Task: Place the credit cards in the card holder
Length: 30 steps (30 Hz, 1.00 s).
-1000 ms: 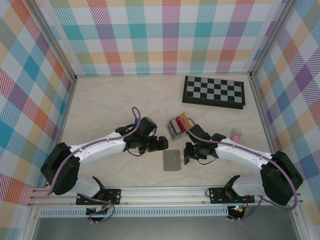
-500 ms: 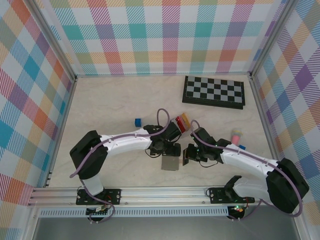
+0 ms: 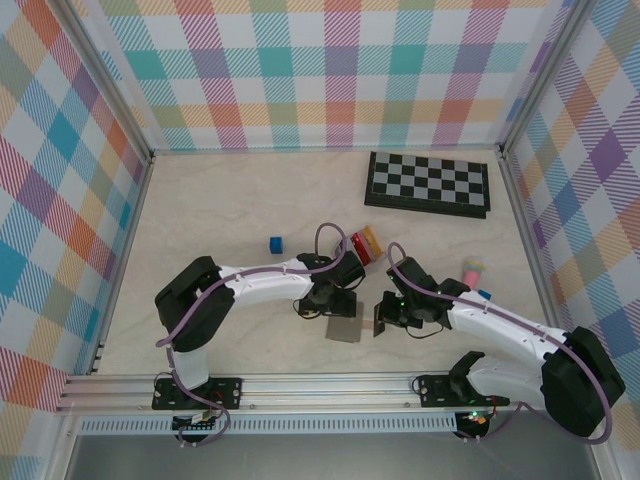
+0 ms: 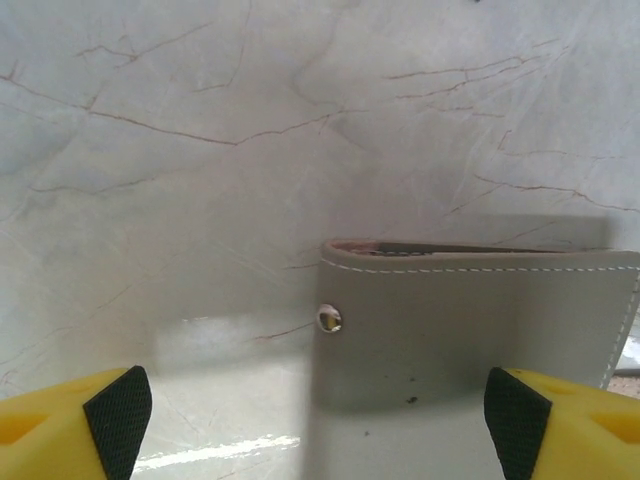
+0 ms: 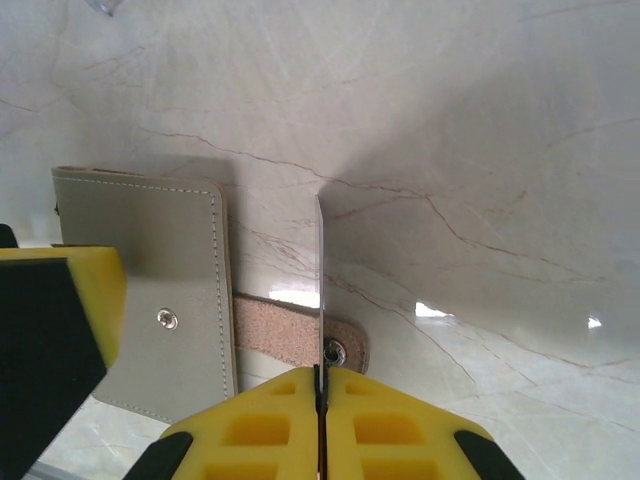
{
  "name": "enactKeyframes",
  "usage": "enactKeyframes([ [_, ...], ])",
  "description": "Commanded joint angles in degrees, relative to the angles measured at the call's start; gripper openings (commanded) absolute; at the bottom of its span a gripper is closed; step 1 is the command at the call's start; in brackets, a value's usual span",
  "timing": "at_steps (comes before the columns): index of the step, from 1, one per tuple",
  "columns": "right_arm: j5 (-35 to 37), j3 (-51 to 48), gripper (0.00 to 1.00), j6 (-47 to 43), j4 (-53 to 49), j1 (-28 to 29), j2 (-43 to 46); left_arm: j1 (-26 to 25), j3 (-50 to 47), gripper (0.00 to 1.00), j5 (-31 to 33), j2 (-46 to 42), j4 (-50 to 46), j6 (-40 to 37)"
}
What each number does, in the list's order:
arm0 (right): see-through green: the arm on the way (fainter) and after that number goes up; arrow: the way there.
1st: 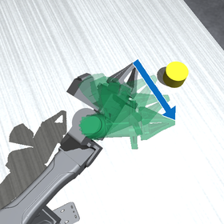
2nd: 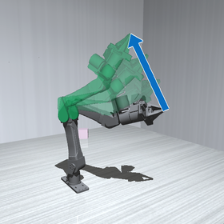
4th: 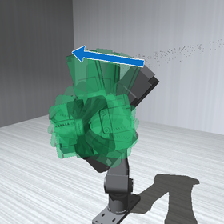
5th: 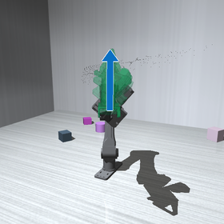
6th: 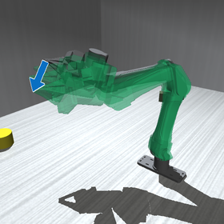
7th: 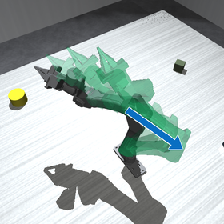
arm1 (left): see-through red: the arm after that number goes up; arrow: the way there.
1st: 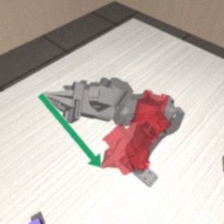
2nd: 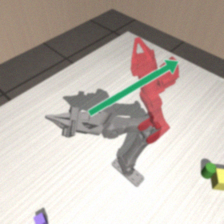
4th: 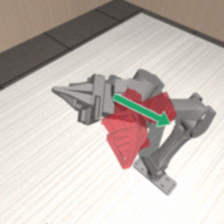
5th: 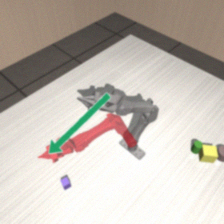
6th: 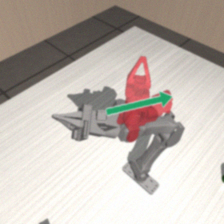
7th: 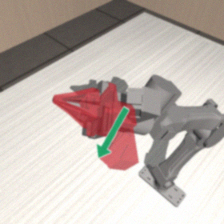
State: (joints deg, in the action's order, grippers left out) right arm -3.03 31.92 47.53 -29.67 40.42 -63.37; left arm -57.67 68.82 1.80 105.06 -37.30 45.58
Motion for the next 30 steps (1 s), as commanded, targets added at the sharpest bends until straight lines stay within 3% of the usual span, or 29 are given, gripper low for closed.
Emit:
enactKeyframes([
  [1,1.46,0.61,0.07,-0.12,-3.27,-0.42,-0.37,-0.56,0.24,0.9,0.43,-0.93,-0.15,0.48],
  [8,2.23,-2.36,0.06,2.82,-0.19,-0.43,-0.62,-2.16,2.14,1.0,-0.64,-3.28,1.62,-1.59],
  [18,2.05,-3.83,0.06,3.54,1.14,-1.05,-0.46,-2.79,6.42,1.0,-1.38,3.41,-0.92,-2.31],
  [30,2.76,-4.06,0.06,3.53,1.35,-1.49,-1.19,-3.24,11.68,1.0,3.67,8.54,-9.22,-3.67],
])
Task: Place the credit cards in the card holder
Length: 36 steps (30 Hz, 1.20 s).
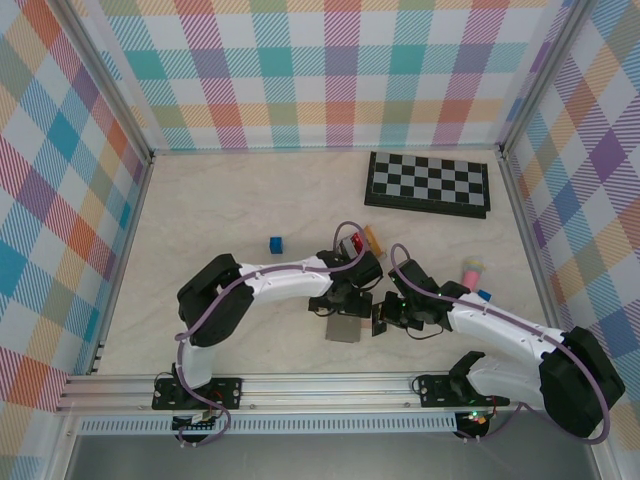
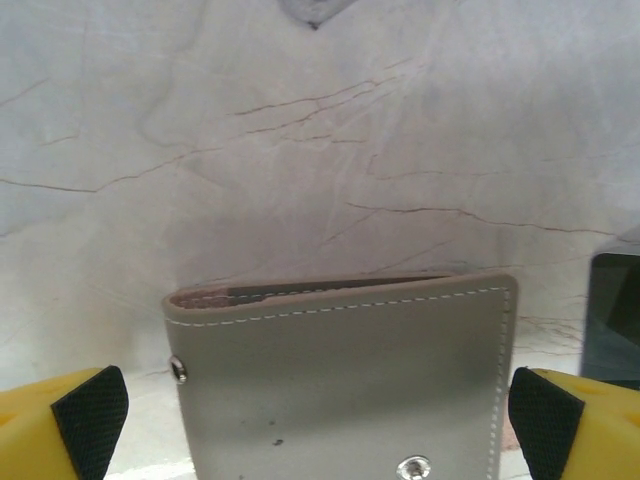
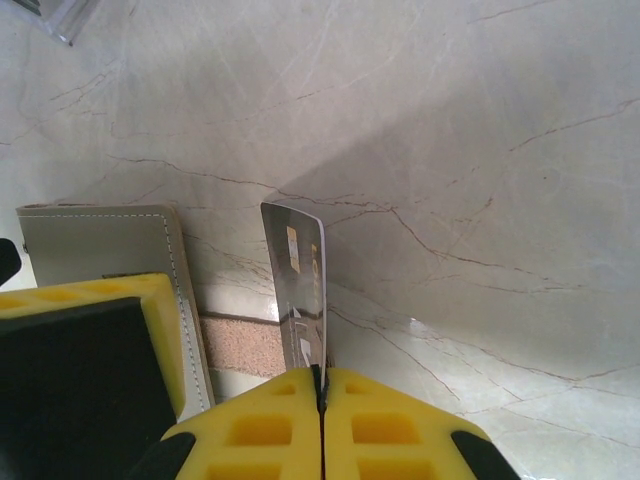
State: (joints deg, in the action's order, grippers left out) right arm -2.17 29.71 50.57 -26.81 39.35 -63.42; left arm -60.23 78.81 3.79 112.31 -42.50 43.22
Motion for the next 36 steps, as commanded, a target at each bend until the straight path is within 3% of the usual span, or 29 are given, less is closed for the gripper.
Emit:
enactKeyframes([
  [1,1.91,-1.85,0.06,0.41,-1.5,-0.42,-1.31,-0.68,1.66,1.0,1.37,1.41,-3.86,-1.44],
  [10,2.0,-1.85,0.06,0.32,-1.25,-0.56,-2.48,-0.68,0.8,1.0,-3.6,-0.42,1.82,-1.55],
  [25,2.66,-1.53,0.07,0.32,-1.97,-0.77,-3.17,-0.68,2.7,1.0,2.76,3.09,-6.46,-1.38],
  [36,4.82,0.34,0.06,0.41,-4.33,-0.94,-5.14,-0.68,1.34,0.98,4.73,-4.73,-7.18,-1.39],
])
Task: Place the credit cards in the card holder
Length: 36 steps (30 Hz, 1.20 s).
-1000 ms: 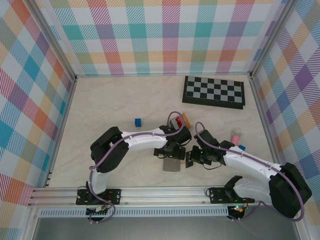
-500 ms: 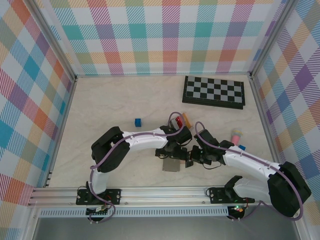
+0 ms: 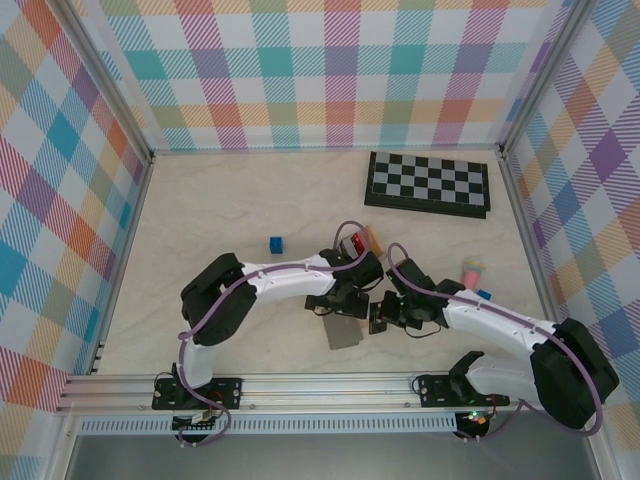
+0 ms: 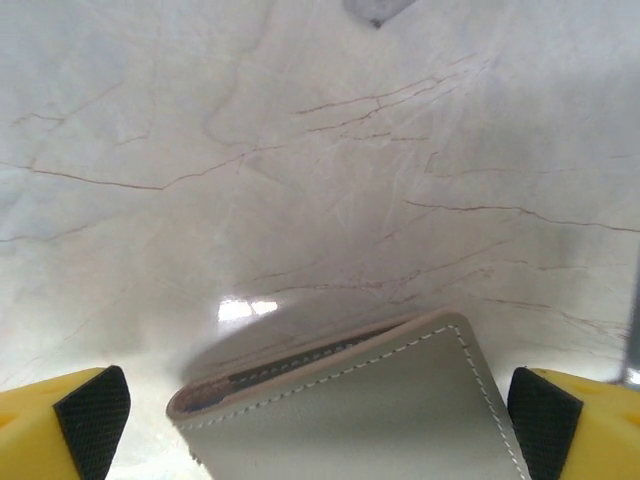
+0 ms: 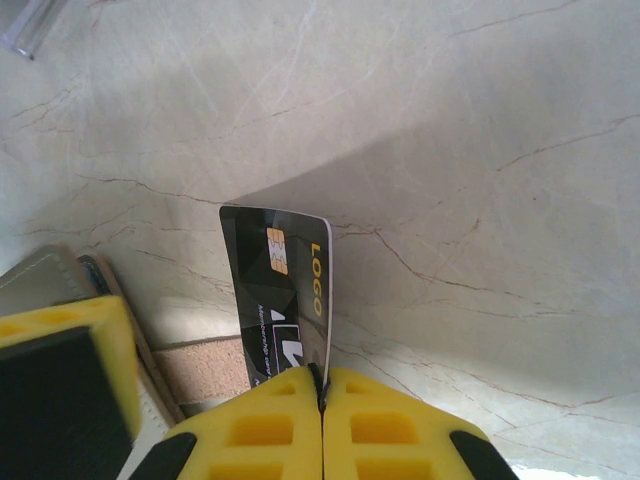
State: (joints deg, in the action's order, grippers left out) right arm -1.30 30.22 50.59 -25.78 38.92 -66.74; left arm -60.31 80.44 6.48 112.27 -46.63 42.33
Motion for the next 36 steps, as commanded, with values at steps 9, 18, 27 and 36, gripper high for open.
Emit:
enactKeyframes([
  [9,4.21,0.96,0.06,0.7,-5.88,-0.51,-2.28,0.32,-6.16,0.95,0.26,-9.48,-0.39,-0.01],
  [18,3.89,0.31,0.06,1.17,-5.27,-0.54,-1.99,1.25,0.34,1.0,-3.89,-2.15,-1.18,6.66],
  [27,3.59,-0.18,0.06,1.09,-4.36,-0.51,-2.49,1.09,1.92,1.0,-4.62,2.22,-3.58,13.88],
  [36,3.23,-0.25,0.06,0.75,-3.23,-0.51,-3.69,0.99,0.97,1.0,-5.92,1.48,-0.31,14.13],
])
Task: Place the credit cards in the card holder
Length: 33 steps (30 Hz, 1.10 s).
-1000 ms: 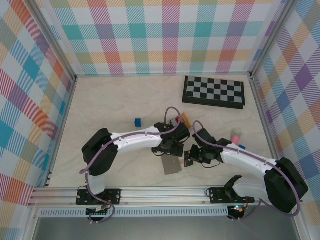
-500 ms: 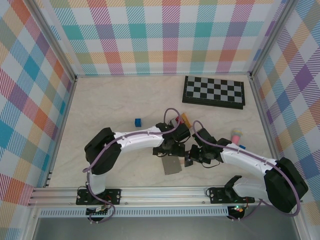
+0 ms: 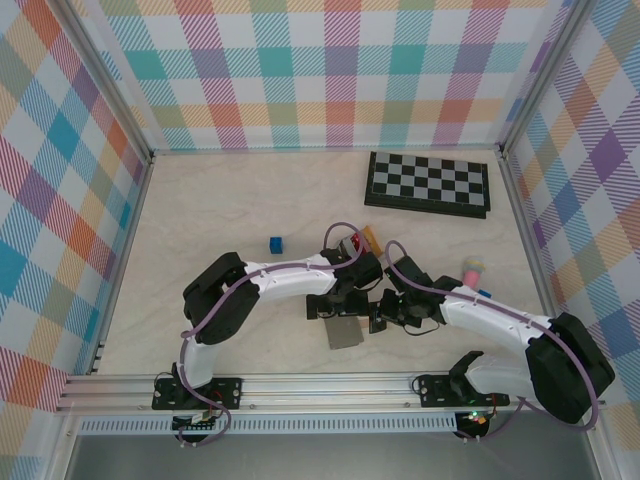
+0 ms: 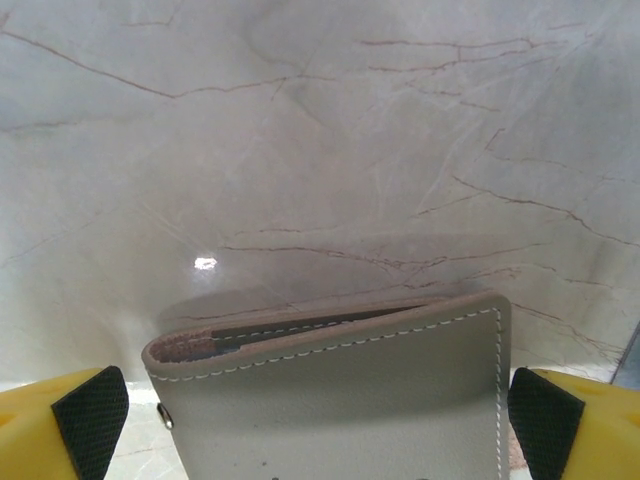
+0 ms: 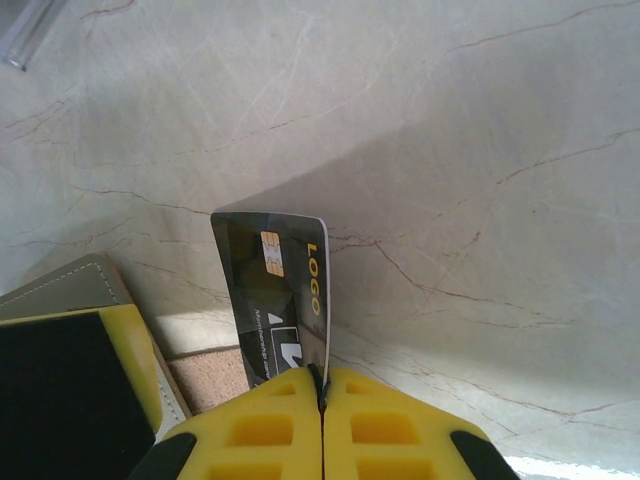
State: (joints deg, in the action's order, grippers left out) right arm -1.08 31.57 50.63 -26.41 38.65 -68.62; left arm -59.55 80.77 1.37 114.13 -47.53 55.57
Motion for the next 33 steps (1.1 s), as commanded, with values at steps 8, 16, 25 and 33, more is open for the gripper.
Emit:
enactKeyframes([
  [8,3.02,-1.89,0.06,0.86,-2.12,-0.27,-2.18,0.13,-0.15,1.0,-2.32,1.59,0.33,4.7],
  [16,4.45,-1.73,0.06,1.17,-3.65,-0.23,-1.78,0.22,-0.56,0.97,0.04,-0.5,-2.45,3.2],
  [25,6.18,-1.59,0.05,2.08,-5.03,-0.29,-2.04,1.19,-1.87,0.88,0.93,-6.19,-3.98,0.43],
  [33,6.53,-0.93,0.05,2.53,-5.35,-0.25,-2.53,1.89,-7.3,0.72,-0.63,-11.73,-1.54,-0.94],
])
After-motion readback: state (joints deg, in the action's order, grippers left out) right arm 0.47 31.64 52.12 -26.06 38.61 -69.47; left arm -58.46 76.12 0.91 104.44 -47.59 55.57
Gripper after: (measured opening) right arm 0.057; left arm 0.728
